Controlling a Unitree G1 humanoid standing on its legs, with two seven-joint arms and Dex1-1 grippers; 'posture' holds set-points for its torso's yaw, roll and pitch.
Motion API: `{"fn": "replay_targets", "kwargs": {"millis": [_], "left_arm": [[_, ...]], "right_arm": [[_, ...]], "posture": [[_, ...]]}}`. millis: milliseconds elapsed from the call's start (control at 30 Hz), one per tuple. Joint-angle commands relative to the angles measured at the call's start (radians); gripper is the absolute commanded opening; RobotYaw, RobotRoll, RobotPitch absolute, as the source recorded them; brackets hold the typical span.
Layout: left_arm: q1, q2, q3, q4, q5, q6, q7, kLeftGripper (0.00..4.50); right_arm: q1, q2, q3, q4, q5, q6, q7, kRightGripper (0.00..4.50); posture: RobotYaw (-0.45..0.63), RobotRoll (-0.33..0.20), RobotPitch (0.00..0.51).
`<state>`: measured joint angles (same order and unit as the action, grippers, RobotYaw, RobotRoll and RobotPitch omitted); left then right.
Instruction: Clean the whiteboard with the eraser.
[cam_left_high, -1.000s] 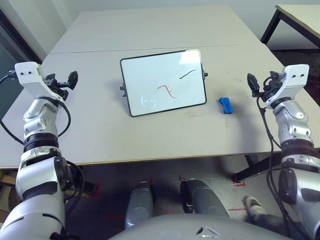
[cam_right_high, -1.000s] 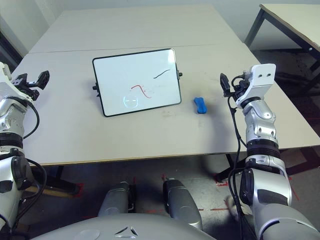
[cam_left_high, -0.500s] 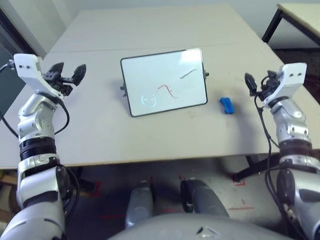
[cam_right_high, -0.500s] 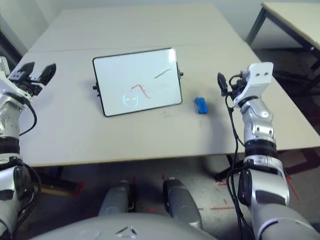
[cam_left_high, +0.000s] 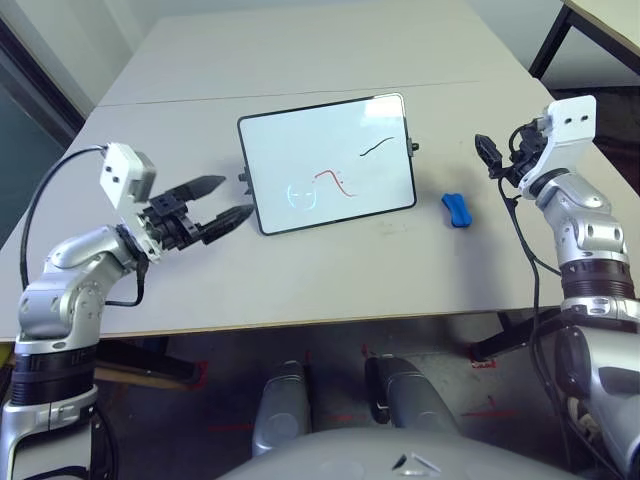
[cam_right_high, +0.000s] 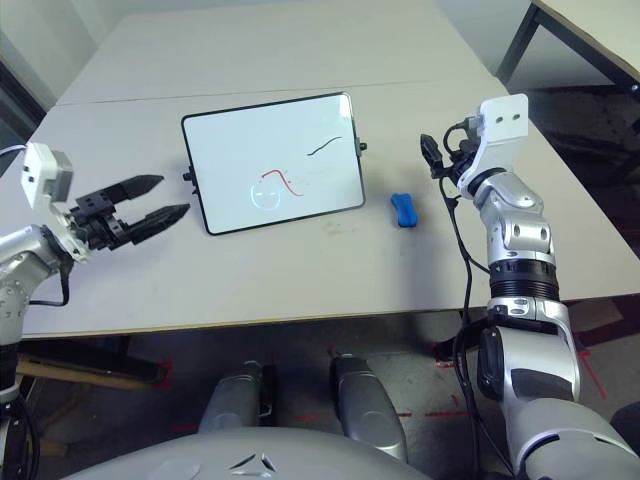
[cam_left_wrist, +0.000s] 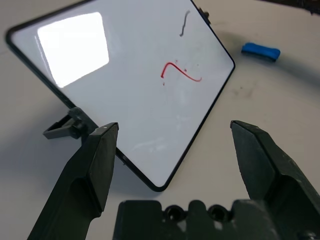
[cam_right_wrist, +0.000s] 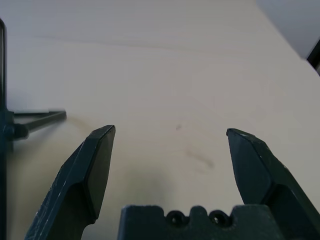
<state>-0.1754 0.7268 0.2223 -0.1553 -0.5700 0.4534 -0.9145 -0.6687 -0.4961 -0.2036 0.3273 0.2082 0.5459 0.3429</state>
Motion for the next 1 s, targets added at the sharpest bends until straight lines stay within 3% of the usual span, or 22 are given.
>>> {"fn": "replay_targets", "kwargs": {"millis": [33,200,367,1000], "left_arm": [[-0.011,-0.003,-0.027,-0.010,0.023,-0.021,-0.008,4.50],[-0.057,-0.030,-0.079,0.034,0.058,-0.049,-0.013,4.50],[-0.075,-0.047,-0.103,0.057,0.077,-0.068,-0.015,4.50],[-0.116,-0.069,-0.138,0.093,0.112,-0.089,-0.024,4.50]], "right_arm": [[-0.020,-0.056,0.071,-0.119,-0.007,0.286,0.015,4.46],[-0.098,-0.139,0.187,-0.282,0.027,0.797,0.037,4.46],[-0.114,-0.141,0.214,-0.377,0.061,1.024,0.043,4.46],[-0.083,0.070,0.102,-0.338,0.060,1.069,-0.154,4.46]], "posture": [[-0.10,0.000,0.126],[-0.13,0.000,0.123],[-0.14,0.000,0.122],[-0.13,0.000,0.117]]}}
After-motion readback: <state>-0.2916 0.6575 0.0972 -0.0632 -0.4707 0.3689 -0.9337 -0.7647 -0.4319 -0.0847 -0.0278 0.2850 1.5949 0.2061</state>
